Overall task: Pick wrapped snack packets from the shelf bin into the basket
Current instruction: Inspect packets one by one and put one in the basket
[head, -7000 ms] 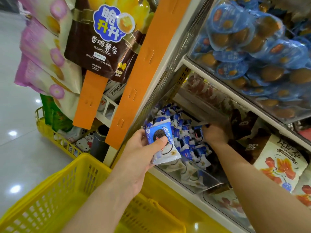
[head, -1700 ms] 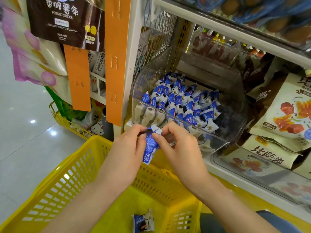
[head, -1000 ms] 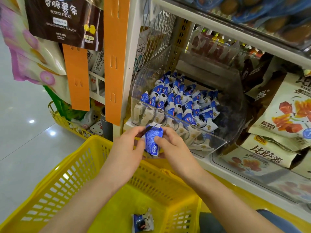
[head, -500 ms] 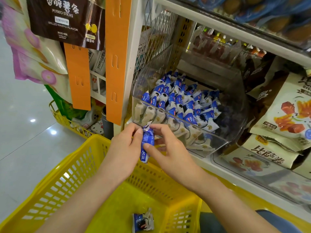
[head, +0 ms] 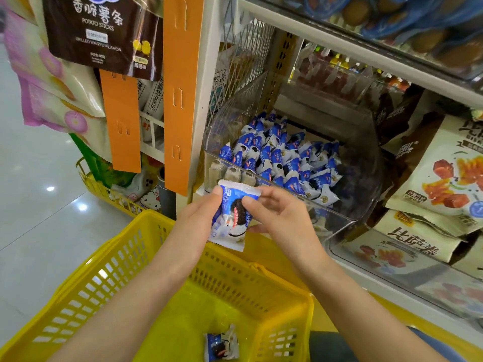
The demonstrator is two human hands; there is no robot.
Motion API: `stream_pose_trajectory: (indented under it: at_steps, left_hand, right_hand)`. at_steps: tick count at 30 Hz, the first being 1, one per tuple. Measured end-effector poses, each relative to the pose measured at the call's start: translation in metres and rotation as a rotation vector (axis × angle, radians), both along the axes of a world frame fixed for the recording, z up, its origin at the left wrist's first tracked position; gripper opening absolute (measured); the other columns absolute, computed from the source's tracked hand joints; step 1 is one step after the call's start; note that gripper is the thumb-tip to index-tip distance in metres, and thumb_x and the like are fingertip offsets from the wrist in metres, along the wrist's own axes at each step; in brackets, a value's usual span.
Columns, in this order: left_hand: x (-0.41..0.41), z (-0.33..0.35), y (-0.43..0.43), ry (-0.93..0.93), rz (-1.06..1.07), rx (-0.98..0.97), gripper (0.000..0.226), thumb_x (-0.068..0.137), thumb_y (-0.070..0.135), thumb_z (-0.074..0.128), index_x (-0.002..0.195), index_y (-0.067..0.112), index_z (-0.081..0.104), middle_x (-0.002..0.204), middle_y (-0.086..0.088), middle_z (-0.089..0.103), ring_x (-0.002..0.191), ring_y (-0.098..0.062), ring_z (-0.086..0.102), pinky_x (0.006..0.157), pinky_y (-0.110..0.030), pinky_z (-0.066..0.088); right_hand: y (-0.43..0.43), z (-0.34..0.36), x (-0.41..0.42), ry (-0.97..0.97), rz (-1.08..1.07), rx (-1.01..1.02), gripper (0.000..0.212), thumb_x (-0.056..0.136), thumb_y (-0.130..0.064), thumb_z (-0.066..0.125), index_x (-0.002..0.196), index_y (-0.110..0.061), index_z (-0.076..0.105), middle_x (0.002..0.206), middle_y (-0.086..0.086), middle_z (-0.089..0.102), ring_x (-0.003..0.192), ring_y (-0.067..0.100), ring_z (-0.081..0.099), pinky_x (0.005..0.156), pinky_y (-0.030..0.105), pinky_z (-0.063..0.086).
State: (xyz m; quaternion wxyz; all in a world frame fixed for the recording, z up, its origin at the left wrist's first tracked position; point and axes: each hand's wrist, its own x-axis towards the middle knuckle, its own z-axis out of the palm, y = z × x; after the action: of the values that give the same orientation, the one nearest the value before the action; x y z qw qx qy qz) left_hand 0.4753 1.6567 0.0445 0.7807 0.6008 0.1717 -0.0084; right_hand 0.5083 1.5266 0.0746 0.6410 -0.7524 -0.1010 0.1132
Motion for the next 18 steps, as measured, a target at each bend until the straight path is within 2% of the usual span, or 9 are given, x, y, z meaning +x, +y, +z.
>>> stream_pose_trajectory:
  at_steps: [2, 3, 5, 6, 8, 11, 14, 16, 18]
  left_hand:
    - [-0.002, 0.000, 0.003, -0.057, -0.033, 0.006, 0.044, 0.073, 0.061, 0.058, 0.097, 0.025, 0.067, 0.094, 0.000, 0.073, 0.095, -0.014, 0.067, 0.093, -0.036, 0.046]
    - [-0.004, 0.000, 0.004, -0.096, -0.039, 0.017, 0.045, 0.072, 0.063, 0.058, 0.101, 0.028, 0.066, 0.100, 0.000, 0.072, 0.101, -0.017, 0.065, 0.094, -0.037, 0.046]
    - [-0.007, 0.005, 0.003, -0.187, -0.043, 0.064, 0.039, 0.073, 0.060, 0.058, 0.099, 0.031, 0.065, 0.097, 0.004, 0.071, 0.096, -0.012, 0.066, 0.080, -0.023, 0.051]
    - [-0.009, 0.008, 0.002, -0.221, -0.053, 0.091, 0.040, 0.070, 0.058, 0.056, 0.099, 0.031, 0.063, 0.095, 0.007, 0.071, 0.091, -0.007, 0.066, 0.071, -0.015, 0.050]
    - [-0.011, 0.013, 0.000, -0.276, -0.097, 0.140, 0.046, 0.065, 0.053, 0.058, 0.105, 0.030, 0.060, 0.095, 0.013, 0.070, 0.088, 0.000, 0.065, 0.065, -0.008, 0.046]
    - [-0.013, 0.015, 0.001, -0.322, -0.142, 0.206, 0.052, 0.064, 0.042, 0.070, 0.112, 0.033, 0.055, 0.100, 0.018, 0.067, 0.092, 0.002, 0.064, 0.069, -0.010, 0.049]
    - [-0.012, 0.016, 0.004, -0.365, -0.132, 0.259, 0.052, 0.073, 0.016, 0.075, 0.117, 0.033, 0.054, 0.105, 0.016, 0.065, 0.095, 0.001, 0.063, 0.070, -0.011, 0.049]
    - [-0.012, 0.016, 0.007, -0.388, -0.103, 0.286, 0.054, 0.073, 0.006, 0.073, 0.114, 0.036, 0.055, 0.105, 0.016, 0.065, 0.095, 0.001, 0.063, 0.069, -0.011, 0.049]
    - [-0.013, 0.016, 0.008, -0.393, -0.076, 0.322, 0.052, 0.074, 0.006, 0.073, 0.108, 0.040, 0.055, 0.102, 0.019, 0.065, 0.094, 0.003, 0.063, 0.069, -0.011, 0.049]
  right_hand:
    - [-0.002, 0.000, -0.002, -0.224, -0.075, -0.100, 0.011, 0.079, -0.020, 0.070, 0.083, -0.024, 0.059, 0.077, -0.002, 0.065, 0.068, 0.010, 0.063, 0.056, 0.025, 0.056]
    - [-0.002, 0.001, -0.003, -0.302, -0.088, -0.121, 0.011, 0.079, -0.025, 0.070, 0.081, -0.022, 0.060, 0.074, -0.002, 0.065, 0.067, 0.012, 0.063, 0.056, 0.027, 0.056]
    - [-0.003, 0.005, -0.006, -0.354, -0.098, -0.070, 0.015, 0.079, -0.031, 0.067, 0.077, -0.018, 0.059, 0.070, 0.004, 0.065, 0.061, 0.013, 0.064, 0.052, 0.024, 0.053]
    - [-0.004, 0.007, -0.007, -0.341, -0.108, -0.034, 0.016, 0.079, -0.031, 0.066, 0.075, -0.017, 0.058, 0.069, 0.007, 0.065, 0.057, 0.012, 0.064, 0.049, 0.021, 0.051]
    - [-0.004, 0.010, -0.006, -0.297, -0.134, -0.006, 0.015, 0.082, -0.026, 0.064, 0.073, -0.016, 0.057, 0.069, 0.010, 0.066, 0.054, 0.014, 0.064, 0.046, 0.018, 0.049]
    - [-0.005, 0.011, -0.003, -0.174, -0.146, 0.032, 0.015, 0.086, -0.023, 0.060, 0.077, -0.011, 0.057, 0.072, 0.011, 0.068, 0.055, 0.014, 0.065, 0.044, 0.018, 0.049]
    - [-0.009, 0.014, 0.000, -0.067, -0.086, 0.096, 0.015, 0.089, -0.021, 0.057, 0.087, -0.006, 0.058, 0.078, 0.011, 0.070, 0.061, 0.014, 0.067, 0.048, 0.019, 0.052]
    - [-0.009, 0.015, 0.000, -0.061, -0.005, 0.102, 0.016, 0.090, -0.018, 0.054, 0.095, -0.005, 0.060, 0.084, 0.010, 0.070, 0.067, 0.013, 0.068, 0.053, 0.020, 0.054]
    - [-0.008, 0.013, -0.001, -0.098, 0.042, 0.076, 0.014, 0.091, -0.016, 0.053, 0.093, -0.005, 0.061, 0.083, 0.006, 0.070, 0.069, 0.009, 0.066, 0.057, 0.021, 0.055]
